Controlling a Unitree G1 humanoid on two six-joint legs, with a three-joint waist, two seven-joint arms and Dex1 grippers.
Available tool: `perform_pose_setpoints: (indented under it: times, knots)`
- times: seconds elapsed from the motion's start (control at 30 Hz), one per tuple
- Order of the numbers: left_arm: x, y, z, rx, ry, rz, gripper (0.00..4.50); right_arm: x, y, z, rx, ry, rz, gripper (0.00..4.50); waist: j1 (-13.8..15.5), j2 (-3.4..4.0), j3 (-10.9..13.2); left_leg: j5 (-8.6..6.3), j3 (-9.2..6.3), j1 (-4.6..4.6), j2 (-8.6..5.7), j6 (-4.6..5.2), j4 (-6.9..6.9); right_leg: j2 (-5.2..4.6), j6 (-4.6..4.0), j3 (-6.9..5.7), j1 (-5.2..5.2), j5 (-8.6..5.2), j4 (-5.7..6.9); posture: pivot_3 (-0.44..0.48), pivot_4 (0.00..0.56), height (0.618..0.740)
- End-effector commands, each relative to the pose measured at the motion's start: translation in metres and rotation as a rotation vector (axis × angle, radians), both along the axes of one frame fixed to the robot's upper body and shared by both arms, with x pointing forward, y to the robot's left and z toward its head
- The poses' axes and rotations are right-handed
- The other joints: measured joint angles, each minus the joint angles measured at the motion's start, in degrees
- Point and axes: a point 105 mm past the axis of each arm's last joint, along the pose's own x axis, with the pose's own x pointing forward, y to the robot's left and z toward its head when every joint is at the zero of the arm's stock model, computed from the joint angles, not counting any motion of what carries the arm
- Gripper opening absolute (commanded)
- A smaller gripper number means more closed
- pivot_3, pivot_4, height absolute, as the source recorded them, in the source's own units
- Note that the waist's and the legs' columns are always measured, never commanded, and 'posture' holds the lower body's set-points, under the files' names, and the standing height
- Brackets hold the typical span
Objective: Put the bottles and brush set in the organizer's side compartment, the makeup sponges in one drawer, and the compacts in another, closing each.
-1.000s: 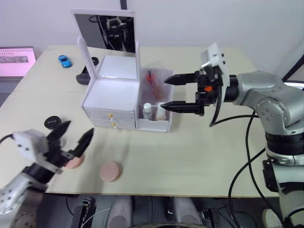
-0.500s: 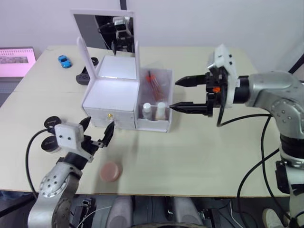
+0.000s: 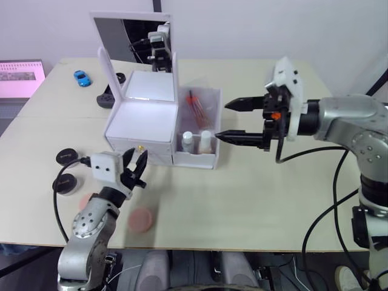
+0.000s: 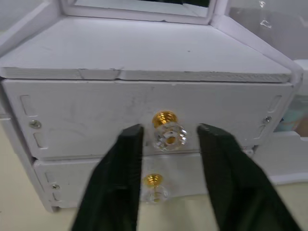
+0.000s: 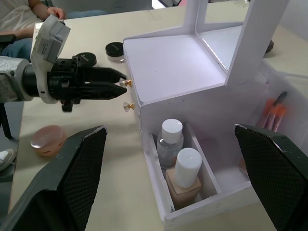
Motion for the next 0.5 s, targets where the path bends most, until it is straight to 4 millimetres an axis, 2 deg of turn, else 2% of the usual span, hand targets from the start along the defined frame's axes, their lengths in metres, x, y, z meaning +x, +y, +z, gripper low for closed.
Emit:
perform_pose_setpoints:
  times: [0.03,0.23,0.5]
  knots:
    - [-0.002,0.0,0.01,0.016,-0.053,0.015,0.25,-0.004,0.003,0.02,0.018,-0.074,0.007,4.5,0.01,0.01,0.01,0.0,0.0,0.0,0.0,0.0,0.0,0.0,0.0,0.0,0.0,0.0,-0.01,0.0,0.15,0.725]
    - [-0.012,0.005,0.007,0.012,-0.058,0.011,0.25,0.0,0.003,0.02,0.011,-0.078,0.003,4.5,-0.15,0.01,0.01,0.0,0.02,-0.02,0.0,0.0,-0.09,-0.01,0.0,0.01,-0.04,0.0,-0.09,0.0,0.15,0.725]
    - [-0.053,0.018,0.003,0.072,-0.002,-0.02,0.25,0.001,0.007,0.013,0.01,-0.067,0.038,4.5,-0.24,0.01,0.01,0.0,0.04,-0.05,0.02,0.01,-0.3,0.0,-0.04,0.02,-0.24,-0.08,-0.09,0.0,0.15,0.725]
